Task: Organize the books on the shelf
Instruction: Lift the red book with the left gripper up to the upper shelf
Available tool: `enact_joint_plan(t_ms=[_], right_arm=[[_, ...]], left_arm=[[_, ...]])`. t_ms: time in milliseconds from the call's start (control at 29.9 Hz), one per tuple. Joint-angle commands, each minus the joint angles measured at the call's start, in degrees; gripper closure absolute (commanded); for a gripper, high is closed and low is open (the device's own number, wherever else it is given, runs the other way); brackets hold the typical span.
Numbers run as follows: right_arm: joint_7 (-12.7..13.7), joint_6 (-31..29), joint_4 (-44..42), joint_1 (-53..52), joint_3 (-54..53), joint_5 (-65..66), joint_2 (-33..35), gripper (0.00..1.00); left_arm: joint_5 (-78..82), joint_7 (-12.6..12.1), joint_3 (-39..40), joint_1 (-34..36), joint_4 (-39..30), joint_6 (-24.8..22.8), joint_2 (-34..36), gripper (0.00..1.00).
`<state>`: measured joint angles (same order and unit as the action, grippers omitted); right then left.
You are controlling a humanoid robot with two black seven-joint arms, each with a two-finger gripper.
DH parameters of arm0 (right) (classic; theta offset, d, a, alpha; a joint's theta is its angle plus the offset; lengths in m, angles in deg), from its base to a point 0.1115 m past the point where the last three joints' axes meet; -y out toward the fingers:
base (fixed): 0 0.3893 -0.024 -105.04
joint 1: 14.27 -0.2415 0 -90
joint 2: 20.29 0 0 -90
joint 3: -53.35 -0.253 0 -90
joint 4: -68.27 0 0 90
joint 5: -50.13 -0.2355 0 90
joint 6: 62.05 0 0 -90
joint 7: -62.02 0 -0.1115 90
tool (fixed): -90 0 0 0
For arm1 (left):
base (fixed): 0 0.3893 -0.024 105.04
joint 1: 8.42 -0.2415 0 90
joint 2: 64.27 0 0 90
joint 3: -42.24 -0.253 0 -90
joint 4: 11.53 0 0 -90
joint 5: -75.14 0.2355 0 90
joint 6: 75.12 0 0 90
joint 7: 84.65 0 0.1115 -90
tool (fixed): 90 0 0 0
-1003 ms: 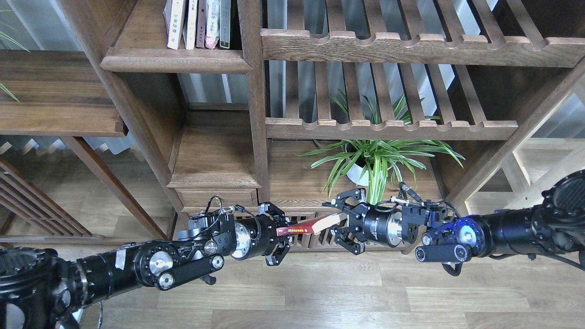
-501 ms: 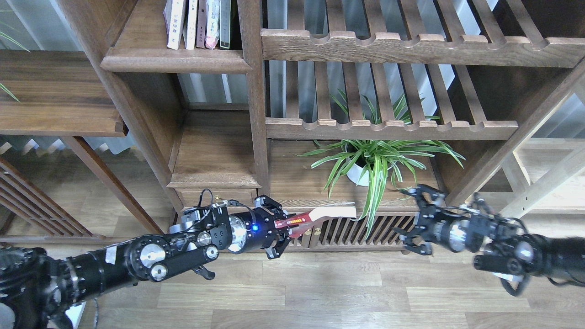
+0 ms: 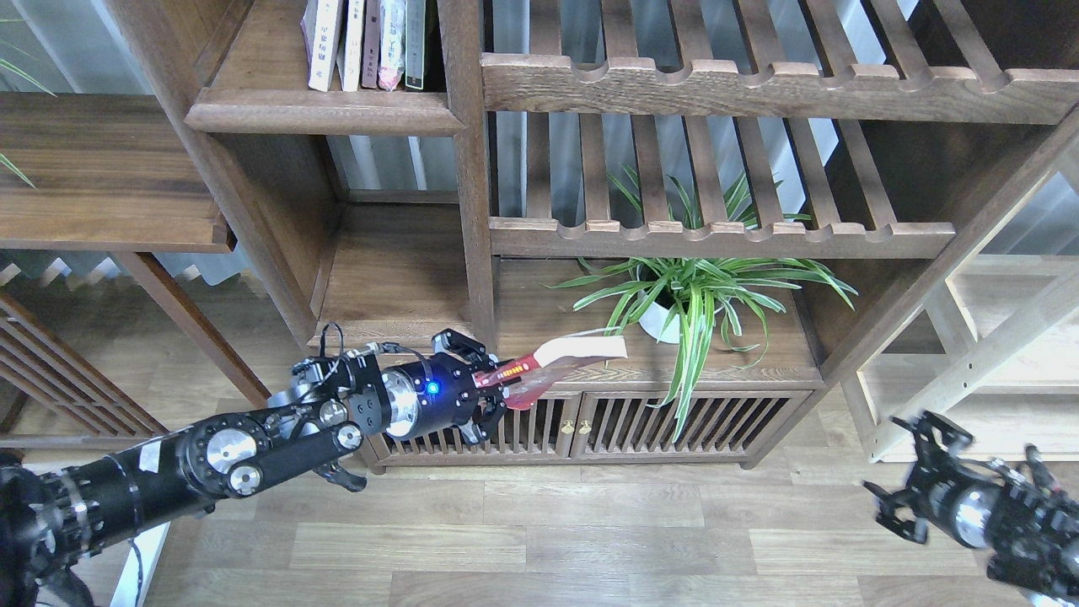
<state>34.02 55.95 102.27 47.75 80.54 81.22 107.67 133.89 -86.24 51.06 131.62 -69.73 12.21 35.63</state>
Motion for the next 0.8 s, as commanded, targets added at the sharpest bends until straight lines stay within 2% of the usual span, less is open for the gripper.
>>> enact_joint_plan(t_ms=[0, 100, 301, 568, 769], right_arm=[[0.0, 0.0, -4.4, 3.9, 0.1, -3.2, -0.3, 0.00], [0.0, 0.0, -9.0, 6.6, 0.1, -4.7, -1.2, 0.00], [0.0, -9.3, -18.7, 11.5, 0.1, -5.0, -4.4, 0.00], [0.0, -9.5, -22.5, 13.3, 0.1, -4.9, -7.9, 0.00], [0.0, -9.5, -23.8, 13.5, 0.1, -4.9, -9.9, 0.00]], left_arm=[[-0.2, 0.0, 1.7, 0.1, -2.2, -0.9, 0.8, 1.00], [-0.4, -0.1, 2.7, 0.1, -5.4, -1.8, 2.7, 1.00], [-1.8, -0.7, 6.5, 0.1, -14.6, -4.0, 9.1, 1.00], [-5.7, -0.9, 10.8, 0.1, -27.1, -5.3, 21.5, 1.00], [-8.6, -1.0, 15.5, 0.1, -33.1, -5.9, 29.7, 1.00]])
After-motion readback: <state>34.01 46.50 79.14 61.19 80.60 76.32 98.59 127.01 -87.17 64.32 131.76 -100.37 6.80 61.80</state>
